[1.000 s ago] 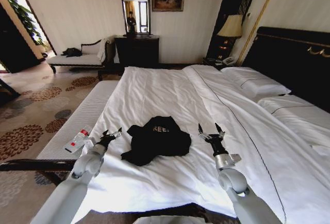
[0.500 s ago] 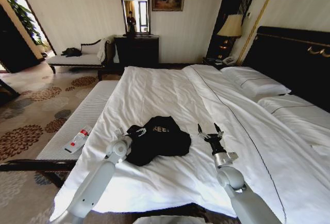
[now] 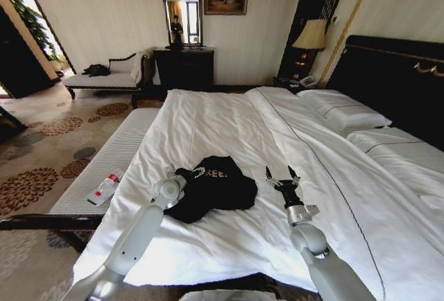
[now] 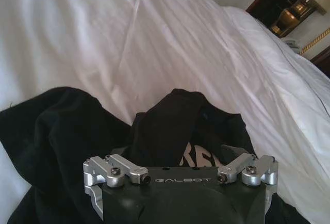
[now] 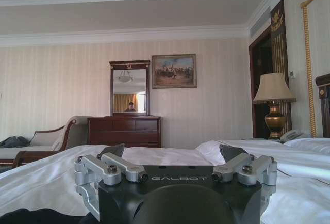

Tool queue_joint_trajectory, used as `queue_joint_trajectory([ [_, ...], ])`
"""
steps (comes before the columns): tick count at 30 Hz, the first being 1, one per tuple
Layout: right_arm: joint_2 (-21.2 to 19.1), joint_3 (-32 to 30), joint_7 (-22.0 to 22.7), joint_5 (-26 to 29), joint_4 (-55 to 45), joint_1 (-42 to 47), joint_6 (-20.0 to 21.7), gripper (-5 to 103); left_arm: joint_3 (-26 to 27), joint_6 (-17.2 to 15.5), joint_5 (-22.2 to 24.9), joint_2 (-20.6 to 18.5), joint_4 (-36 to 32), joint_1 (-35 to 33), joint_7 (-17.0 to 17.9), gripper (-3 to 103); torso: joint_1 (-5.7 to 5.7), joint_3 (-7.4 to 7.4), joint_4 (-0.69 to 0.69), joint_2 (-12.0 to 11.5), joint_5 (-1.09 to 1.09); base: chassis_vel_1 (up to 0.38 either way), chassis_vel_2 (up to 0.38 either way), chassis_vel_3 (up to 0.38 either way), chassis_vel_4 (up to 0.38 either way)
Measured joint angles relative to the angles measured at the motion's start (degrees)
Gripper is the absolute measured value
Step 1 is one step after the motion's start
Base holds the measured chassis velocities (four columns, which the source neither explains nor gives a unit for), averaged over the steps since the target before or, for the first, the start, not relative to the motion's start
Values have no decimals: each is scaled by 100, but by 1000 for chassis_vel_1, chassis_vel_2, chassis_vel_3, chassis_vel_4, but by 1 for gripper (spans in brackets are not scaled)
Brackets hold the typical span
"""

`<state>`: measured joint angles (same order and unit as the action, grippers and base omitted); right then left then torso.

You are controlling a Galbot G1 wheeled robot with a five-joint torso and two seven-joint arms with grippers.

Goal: Fold the clothes on the bed.

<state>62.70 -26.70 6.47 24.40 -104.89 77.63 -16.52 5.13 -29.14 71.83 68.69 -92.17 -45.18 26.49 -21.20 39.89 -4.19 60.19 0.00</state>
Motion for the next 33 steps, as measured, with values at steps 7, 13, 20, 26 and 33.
queue_joint_trajectory([
  [7,-37,-59,-4,3,-21,47,-24,100,-6,2,-3,35,61,27,-5,92,0,0,0,0,0,0,0,0,0],
  [13,-7,-46,-5,6,-9,35,-27,100,19,12,22,-23,100,49,-31,64,0,0,0,0,0,0,0,0,0],
  [20,45,-5,-5,-14,24,20,-27,100,66,-1,27,-28,113,2,-50,43,0,0,0,0,0,0,0,0,0],
  [26,44,5,-6,-18,73,-10,-27,100,142,2,41,-42,114,-74,-106,22,0,0,0,0,0,0,0,0,0],
  [33,39,174,20,66,194,-118,-25,100,262,56,-30,5,179,-207,-187,2,0,0,-1,0,0,0,0,0,0],
])
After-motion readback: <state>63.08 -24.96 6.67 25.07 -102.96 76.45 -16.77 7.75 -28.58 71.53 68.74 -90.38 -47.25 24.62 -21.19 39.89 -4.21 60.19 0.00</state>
